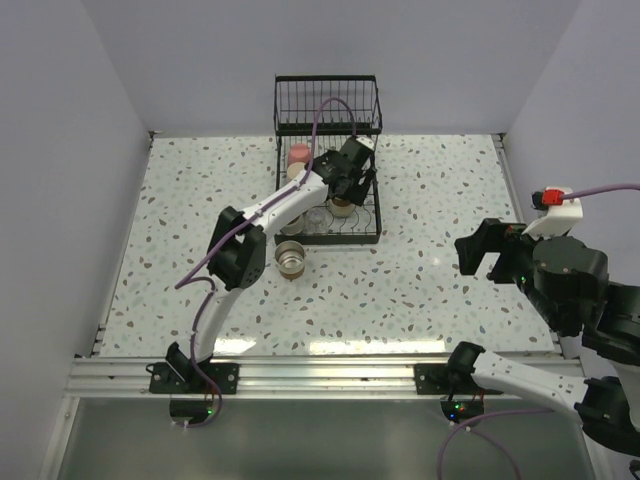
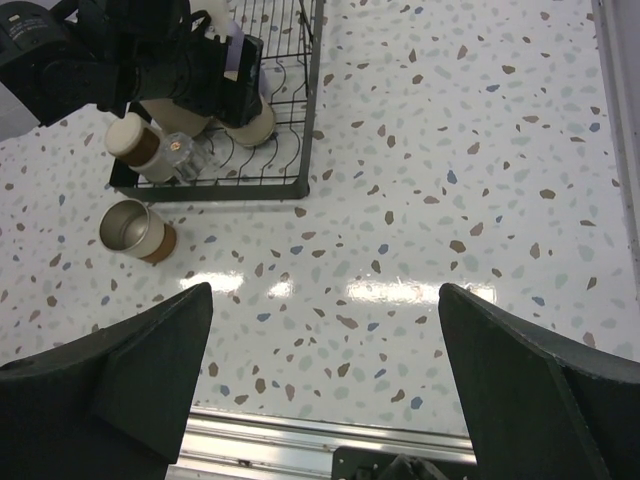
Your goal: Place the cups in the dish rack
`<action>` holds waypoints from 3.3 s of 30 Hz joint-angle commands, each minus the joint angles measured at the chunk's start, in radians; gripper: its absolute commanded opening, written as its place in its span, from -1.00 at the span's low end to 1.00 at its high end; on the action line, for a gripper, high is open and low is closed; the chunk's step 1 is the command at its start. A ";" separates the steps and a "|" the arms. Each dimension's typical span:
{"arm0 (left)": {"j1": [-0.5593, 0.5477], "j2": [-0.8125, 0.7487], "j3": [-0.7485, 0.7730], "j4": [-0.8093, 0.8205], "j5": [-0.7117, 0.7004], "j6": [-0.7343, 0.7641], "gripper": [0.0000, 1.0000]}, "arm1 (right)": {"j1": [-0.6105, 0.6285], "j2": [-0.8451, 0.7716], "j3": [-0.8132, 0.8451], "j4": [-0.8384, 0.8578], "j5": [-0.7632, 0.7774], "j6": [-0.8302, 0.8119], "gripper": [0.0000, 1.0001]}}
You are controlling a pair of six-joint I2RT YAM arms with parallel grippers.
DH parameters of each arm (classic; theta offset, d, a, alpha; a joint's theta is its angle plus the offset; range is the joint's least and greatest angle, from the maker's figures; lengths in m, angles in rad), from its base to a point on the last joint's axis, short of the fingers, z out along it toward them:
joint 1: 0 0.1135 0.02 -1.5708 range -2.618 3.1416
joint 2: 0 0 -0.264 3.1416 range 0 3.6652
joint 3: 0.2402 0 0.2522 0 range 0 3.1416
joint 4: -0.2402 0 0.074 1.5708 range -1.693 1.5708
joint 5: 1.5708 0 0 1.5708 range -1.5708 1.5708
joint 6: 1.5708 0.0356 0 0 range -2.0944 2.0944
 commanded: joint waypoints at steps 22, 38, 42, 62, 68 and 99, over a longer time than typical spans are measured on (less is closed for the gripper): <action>0.005 -0.312 0.008 -0.035 -0.005 -0.068 1.00 | 0.001 0.020 -0.081 0.091 -0.091 0.004 0.97; 0.040 -0.940 -0.808 -0.135 -0.100 -0.266 0.72 | 0.001 0.138 -0.234 0.262 -0.436 0.041 0.95; 0.080 -1.040 -0.936 -0.129 -0.043 -0.304 0.53 | 0.001 0.221 -0.248 0.296 -0.540 0.044 0.85; 0.129 -0.956 -1.152 0.123 0.145 -0.283 0.07 | 0.002 0.115 -0.408 0.309 -0.558 0.216 0.83; 0.134 -0.910 -1.158 0.152 0.156 -0.275 -0.03 | 0.002 0.062 -0.426 0.263 -0.525 0.255 0.82; 0.195 -1.166 -0.939 0.262 0.593 -0.378 -1.00 | 0.002 0.025 -0.324 0.561 -0.517 0.246 0.97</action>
